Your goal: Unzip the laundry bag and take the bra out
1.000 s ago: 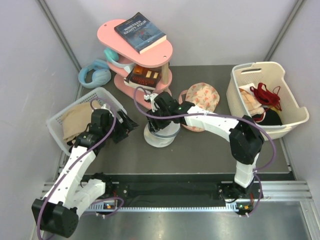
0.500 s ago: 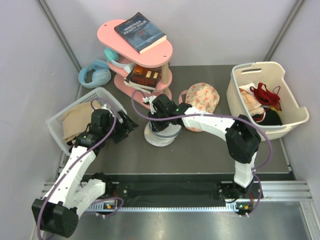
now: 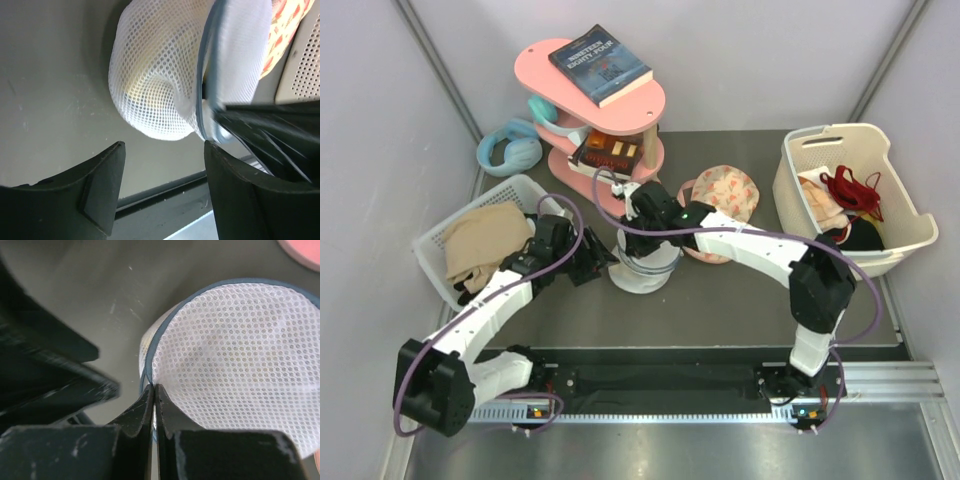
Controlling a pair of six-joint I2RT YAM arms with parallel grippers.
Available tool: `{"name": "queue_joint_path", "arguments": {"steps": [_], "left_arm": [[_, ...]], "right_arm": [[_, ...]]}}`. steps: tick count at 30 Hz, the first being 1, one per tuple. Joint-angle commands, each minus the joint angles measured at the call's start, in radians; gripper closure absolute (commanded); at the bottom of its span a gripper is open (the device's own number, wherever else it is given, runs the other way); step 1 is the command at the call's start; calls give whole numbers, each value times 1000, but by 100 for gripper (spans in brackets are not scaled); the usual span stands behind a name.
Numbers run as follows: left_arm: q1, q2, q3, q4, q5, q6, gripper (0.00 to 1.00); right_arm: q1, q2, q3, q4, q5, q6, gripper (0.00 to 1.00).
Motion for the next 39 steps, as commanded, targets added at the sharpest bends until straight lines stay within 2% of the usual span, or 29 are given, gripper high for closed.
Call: {"name": "queue_joint_path", "arguments": {"steps": [1,8,15,19,20,22,23,28,34,39], "left_arm": [[-6,25,6,103,-21,-22,32],[-20,65,0,197,-10,-56,32],[-57,167,29,237,-18,-44,34],[-72,207,47,251,-33,-39,65],[-74,213,50,248,-39,-38,81],[-74,207,56,235,-51,-30,97],[-75,191,56,223,-62,-28,100],[-77,94,32,151,-137,-18,100],[-94,8,-23,143,-140,-38,100],[-131,25,-23,142,-139,-44,100]], "right_arm": [[-12,-116,5,31,-25,52,100],[-18,-184,-35,48,-44,80,100],[-27,-247,-69,74,-91,115,100],[-35,-291,-106,90,-107,129,100],[-41,-314,-127,93,-105,137,100],[-51,-340,-152,94,-102,143,100],[-67,-369,-179,94,-98,146,100],[-171,-498,-297,68,-39,192,100],[-352,-708,-492,-4,71,213,98],[-421,-751,-577,-77,126,226,83]]}}
